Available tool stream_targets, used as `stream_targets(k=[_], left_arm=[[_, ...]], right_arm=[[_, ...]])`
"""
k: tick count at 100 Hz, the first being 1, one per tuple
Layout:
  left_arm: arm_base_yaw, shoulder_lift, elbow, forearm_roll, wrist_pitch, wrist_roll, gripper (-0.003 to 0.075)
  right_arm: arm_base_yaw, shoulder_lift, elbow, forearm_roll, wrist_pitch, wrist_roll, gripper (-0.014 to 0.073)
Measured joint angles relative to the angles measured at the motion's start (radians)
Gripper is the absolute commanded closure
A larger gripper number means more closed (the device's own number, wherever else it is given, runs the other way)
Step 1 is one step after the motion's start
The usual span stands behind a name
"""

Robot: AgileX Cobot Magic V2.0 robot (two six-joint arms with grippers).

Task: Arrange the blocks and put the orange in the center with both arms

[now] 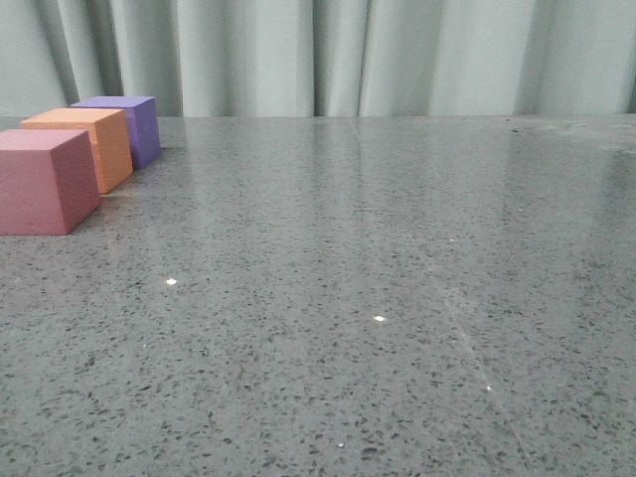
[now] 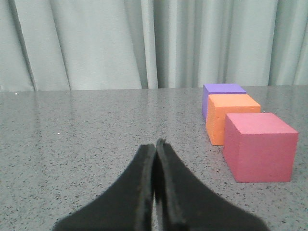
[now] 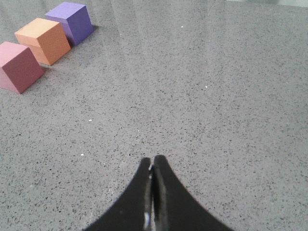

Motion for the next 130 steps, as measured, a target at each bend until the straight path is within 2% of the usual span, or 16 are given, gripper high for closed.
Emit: stream_targets(k=[24, 46, 74, 88, 110, 130], left_arm=[[0.000, 0.000, 0.000, 0.000, 0.000, 0.000, 0.0739], [0.000, 0.000, 0.000, 0.000, 0.000, 0.000, 0.0739], [0.000, 0.000, 0.000, 0.000, 0.000, 0.000, 0.0739], [0.000, 0.000, 0.000, 0.000, 0.000, 0.000, 0.0739], [0.000, 0.000, 0.000, 0.000, 0.000, 0.000, 0.0739], [0.000, 0.000, 0.000, 0.000, 0.000, 0.000, 0.0739]], right_arm=[[0.000, 0.000, 0.002, 0.000, 0.000, 0.000, 0.0715], [-0.024, -0.005, 0.086, -0.014, -0.107, 0.000, 0.0715], [-0.189, -0.106, 0.272, -0.016, -0.388, 0.000, 0.0715], [-0.299, -0.192, 0.377, -0.018, -0.477, 0.000, 0.0715], [-0.450, -0.362, 0.520, -0.049, -0.506, 0.000, 0.0715], [-0.508, -0.507, 0.605, -0.057, -0.506, 0.000, 0.0715]])
